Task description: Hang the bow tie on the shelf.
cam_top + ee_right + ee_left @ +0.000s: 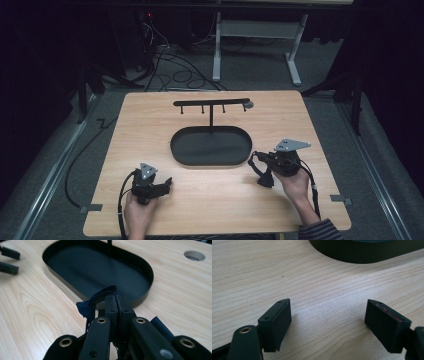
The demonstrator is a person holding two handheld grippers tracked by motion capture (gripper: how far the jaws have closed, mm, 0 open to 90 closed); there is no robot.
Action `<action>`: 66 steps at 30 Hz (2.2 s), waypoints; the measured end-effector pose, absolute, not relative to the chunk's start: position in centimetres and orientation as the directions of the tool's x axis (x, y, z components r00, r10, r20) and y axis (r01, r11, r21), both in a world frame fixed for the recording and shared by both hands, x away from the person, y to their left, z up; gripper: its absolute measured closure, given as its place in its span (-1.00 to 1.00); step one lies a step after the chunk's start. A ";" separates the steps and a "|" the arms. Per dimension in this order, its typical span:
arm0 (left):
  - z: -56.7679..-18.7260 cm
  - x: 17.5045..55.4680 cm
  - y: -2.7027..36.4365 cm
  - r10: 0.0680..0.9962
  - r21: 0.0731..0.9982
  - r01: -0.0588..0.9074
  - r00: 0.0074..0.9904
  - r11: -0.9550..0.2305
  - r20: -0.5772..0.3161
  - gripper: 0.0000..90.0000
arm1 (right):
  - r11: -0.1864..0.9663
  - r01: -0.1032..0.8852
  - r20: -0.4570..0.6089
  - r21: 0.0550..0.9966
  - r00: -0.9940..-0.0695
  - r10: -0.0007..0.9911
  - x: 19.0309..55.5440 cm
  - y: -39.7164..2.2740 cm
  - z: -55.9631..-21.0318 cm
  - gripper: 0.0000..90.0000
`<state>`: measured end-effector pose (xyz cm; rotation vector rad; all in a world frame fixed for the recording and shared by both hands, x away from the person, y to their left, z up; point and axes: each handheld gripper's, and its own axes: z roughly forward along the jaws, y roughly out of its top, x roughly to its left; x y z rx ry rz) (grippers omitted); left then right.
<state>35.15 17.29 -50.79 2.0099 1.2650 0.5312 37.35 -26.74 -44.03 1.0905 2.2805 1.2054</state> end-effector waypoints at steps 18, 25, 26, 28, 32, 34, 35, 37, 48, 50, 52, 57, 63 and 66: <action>-50.8 35.1 17.3 0.898 0.737 0.614 0.439 -0.283 -0.021 -0.52 | 0.316 0.432 0.055 0.845 -0.656 0.753 38.6 -28.2 -41.0 1.00; -50.8 35.2 17.3 0.898 0.737 0.614 0.439 -0.283 -0.021 -0.51 | 0.335 0.428 0.040 0.840 -0.663 0.748 39.5 -27.8 -40.3 1.00; -50.8 35.2 17.3 0.898 0.737 0.614 0.439 -0.283 -0.021 -0.51 | 0.339 0.424 0.034 0.840 -0.663 0.748 39.6 -27.7 -40.2 1.00; -50.8 35.2 17.3 0.898 0.737 0.614 0.440 -0.283 -0.022 -0.51 | 0.337 0.422 0.033 0.842 -0.663 0.748 39.8 -27.5 -39.9 1.00; -50.8 35.2 17.3 0.898 0.737 0.614 0.440 -0.283 -0.021 -0.51 | 0.341 0.413 0.024 0.845 -0.666 0.746 40.2 -27.0 -39.1 1.00; -50.8 35.2 17.3 0.898 0.737 0.614 0.440 -0.283 -0.021 -0.51 | 0.348 0.403 0.015 0.846 -0.671 0.741 40.5 -26.8 -38.7 1.00; -50.8 35.1 17.3 0.898 0.737 0.614 0.440 -0.283 -0.021 -0.51 | 0.351 0.401 0.010 0.846 -0.671 0.742 40.6 -26.6 -38.5 1.00; -50.8 35.1 17.3 0.898 0.737 0.614 0.440 -0.283 -0.021 -0.51 | 0.346 0.385 0.003 0.855 -0.673 0.740 40.7 -26.4 -38.2 1.00; -50.8 35.2 17.3 0.898 0.737 0.614 0.440 -0.283 -0.022 -0.51 | 0.338 0.378 0.000 0.862 -0.666 0.746 41.6 -26.1 -37.1 1.00; -50.8 35.2 17.3 0.898 0.737 0.614 0.440 -0.282 -0.022 -0.51 | 0.333 0.375 0.000 0.865 -0.664 0.748 41.8 -26.2 -36.7 1.00; -50.8 35.2 17.3 0.898 0.737 0.614 0.439 -0.282 -0.022 -0.51 | 0.328 0.370 -0.001 0.869 -0.662 0.750 42.1 -26.2 -36.2 1.00; -50.8 35.2 17.3 0.898 0.737 0.614 0.439 -0.283 -0.022 -0.51 | 0.327 0.356 -0.016 0.875 -0.655 0.755 42.6 -25.9 -35.2 1.00; -50.8 35.2 17.3 0.898 0.737 0.614 0.440 -0.283 -0.022 -0.52 | 0.337 0.364 -0.028 0.868 -0.642 0.766 43.7 -25.2 -34.5 1.00; -50.8 35.2 17.3 0.897 0.737 0.613 0.441 -0.283 -0.022 -0.52 | 0.337 0.363 -0.035 0.869 -0.634 0.773 44.4 -25.0 -34.2 1.00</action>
